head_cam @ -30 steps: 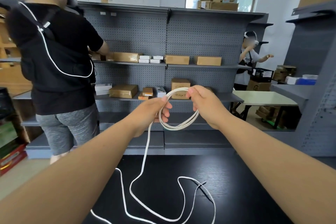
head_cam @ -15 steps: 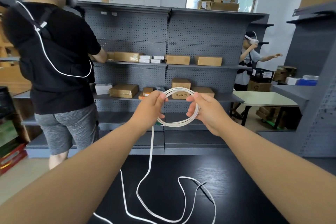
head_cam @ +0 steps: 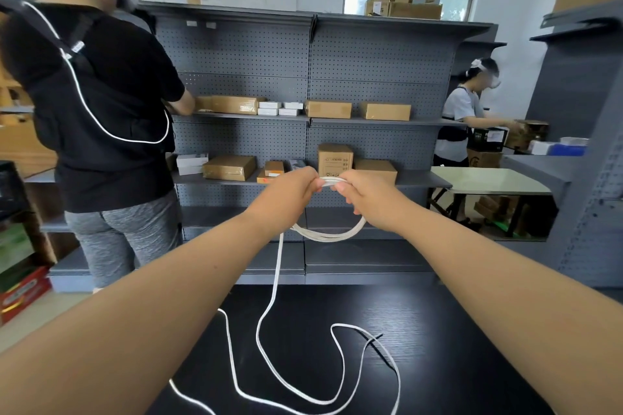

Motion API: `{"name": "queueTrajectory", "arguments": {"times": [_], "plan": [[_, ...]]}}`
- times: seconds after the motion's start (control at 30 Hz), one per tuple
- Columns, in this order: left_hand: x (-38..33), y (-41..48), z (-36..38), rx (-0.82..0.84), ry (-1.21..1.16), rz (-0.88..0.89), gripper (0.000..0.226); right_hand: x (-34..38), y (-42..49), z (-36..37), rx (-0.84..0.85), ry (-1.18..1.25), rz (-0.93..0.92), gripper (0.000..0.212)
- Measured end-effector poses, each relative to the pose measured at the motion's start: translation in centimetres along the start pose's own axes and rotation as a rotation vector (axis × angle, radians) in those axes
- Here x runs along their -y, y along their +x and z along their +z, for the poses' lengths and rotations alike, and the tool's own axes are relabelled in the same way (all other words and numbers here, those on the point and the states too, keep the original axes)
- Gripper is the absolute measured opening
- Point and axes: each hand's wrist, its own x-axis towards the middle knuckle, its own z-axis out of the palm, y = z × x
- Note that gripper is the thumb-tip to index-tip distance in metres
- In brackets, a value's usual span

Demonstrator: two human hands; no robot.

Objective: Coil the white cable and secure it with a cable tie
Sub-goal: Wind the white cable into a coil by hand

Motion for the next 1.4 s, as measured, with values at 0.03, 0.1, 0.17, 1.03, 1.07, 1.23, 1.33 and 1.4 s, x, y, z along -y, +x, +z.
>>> {"name": "queueTrajectory", "arguments": {"times": [0.03, 0.1, 0.17, 1.03, 1.07, 1.23, 1.33, 1.4], "plan": [[0.1, 0.0, 0.0, 0.011, -0.003, -0.001, 0.025, 0.0, 0.0, 0.0, -0.007, -0.032, -0.008, 0.021], [0.3, 0.1, 0.2, 0.037, -0.067, -0.024, 0.024, 0.0, 0.0, 0.1, -0.033, -0.046, -0.018, 0.024], [0.6, -0.1, 0.5, 0.062, -0.197, -0.075, 0.024, -0.1, -0.1, 0.1, -0.06, -0.049, -0.016, 0.025], [2.1, -1.8, 4.8, -0.249, -0.975, -0.725, 0.068, -0.6, -0.5, 0.1, -0.348, 0.182, 0.14, 0.026], [2.0, -1.8, 4.9, -0.226, -1.004, -0.727, 0.07, -0.6, -0.4, 0.2, -0.355, 0.186, 0.144, 0.026], [1.7, -1.6, 4.9, -0.184, -1.106, -0.609, 0.053, -0.9, -0.2, 0.5, -0.397, 0.251, 0.18, 0.022], [1.7, -1.5, 4.8, -0.148, -1.014, -0.513, 0.032, -1.0, -0.1, 0.7, -0.41, 0.256, 0.19, 0.022], [1.6, -1.3, 4.9, -0.124, -0.942, -0.446, 0.009, -0.9, 0.1, 0.9, -0.409, 0.264, 0.19, 0.024]]}}
